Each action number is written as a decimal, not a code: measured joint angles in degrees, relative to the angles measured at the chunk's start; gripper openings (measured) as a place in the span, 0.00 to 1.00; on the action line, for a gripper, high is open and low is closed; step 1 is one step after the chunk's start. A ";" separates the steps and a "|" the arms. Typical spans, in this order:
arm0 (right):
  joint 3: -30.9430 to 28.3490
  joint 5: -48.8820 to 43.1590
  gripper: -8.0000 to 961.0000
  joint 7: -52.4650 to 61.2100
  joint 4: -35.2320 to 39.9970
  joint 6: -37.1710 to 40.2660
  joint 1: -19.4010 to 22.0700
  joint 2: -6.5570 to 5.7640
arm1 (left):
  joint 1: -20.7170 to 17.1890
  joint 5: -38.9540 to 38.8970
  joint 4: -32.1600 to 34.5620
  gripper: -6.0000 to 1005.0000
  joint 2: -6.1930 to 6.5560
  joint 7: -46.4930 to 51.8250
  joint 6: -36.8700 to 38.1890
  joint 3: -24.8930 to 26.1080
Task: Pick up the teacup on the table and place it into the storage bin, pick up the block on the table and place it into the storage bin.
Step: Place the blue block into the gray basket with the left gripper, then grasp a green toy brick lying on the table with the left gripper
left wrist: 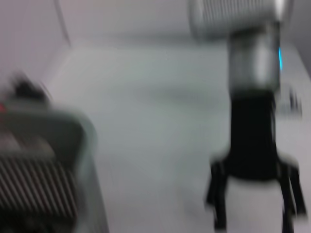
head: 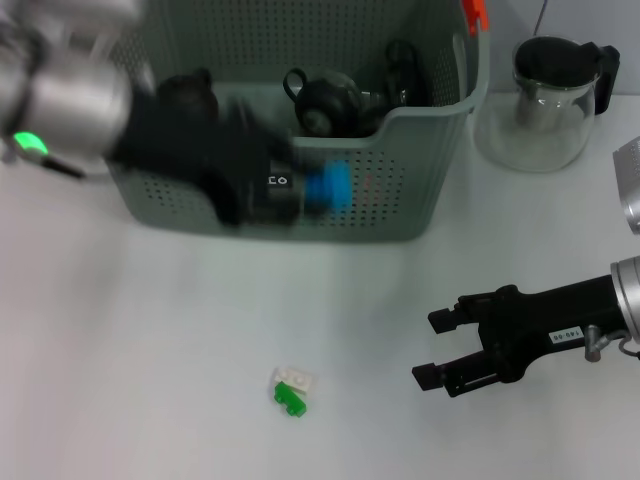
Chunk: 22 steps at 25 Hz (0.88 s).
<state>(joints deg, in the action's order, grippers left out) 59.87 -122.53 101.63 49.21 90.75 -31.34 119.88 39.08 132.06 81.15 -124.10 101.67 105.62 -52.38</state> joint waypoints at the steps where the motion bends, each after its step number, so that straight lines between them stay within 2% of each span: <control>1: -0.01 -0.02 0.97 0.01 0.00 0.02 -0.02 0.02 | 0.12 -5.99 2.23 0.37 0.25 1.45 0.75 6.48; 4: 0.00 -0.07 0.97 0.06 0.01 0.11 -0.07 0.06 | 0.98 -9.18 2.76 0.37 0.98 5.03 -3.20 9.56; 6: 0.04 -0.08 0.97 0.10 0.01 0.13 -0.06 0.06 | 1.25 -8.70 2.43 0.38 1.41 8.81 -10.27 8.83; 9: 0.20 -0.08 0.97 0.12 0.01 0.13 0.02 0.11 | 1.34 -6.16 0.55 0.41 1.50 13.01 -23.26 5.37; 13: 0.49 -0.08 0.97 0.25 0.01 0.09 0.11 0.17 | 1.66 -3.56 -2.07 0.45 1.39 15.83 -32.66 0.78; 18: 0.42 -0.08 0.97 0.23 0.01 0.14 0.17 0.18 | 1.81 -3.10 -1.06 0.52 1.11 16.50 -33.51 -0.47; 22: 0.25 -0.07 0.97 0.11 0.01 0.11 0.16 0.17 | 0.15 -7.42 5.24 0.62 0.56 16.10 -22.09 -0.11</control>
<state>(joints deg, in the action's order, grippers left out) 60.12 -122.60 101.74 49.22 90.86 -31.18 120.05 39.23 124.64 86.39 -123.54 117.77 83.53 -52.48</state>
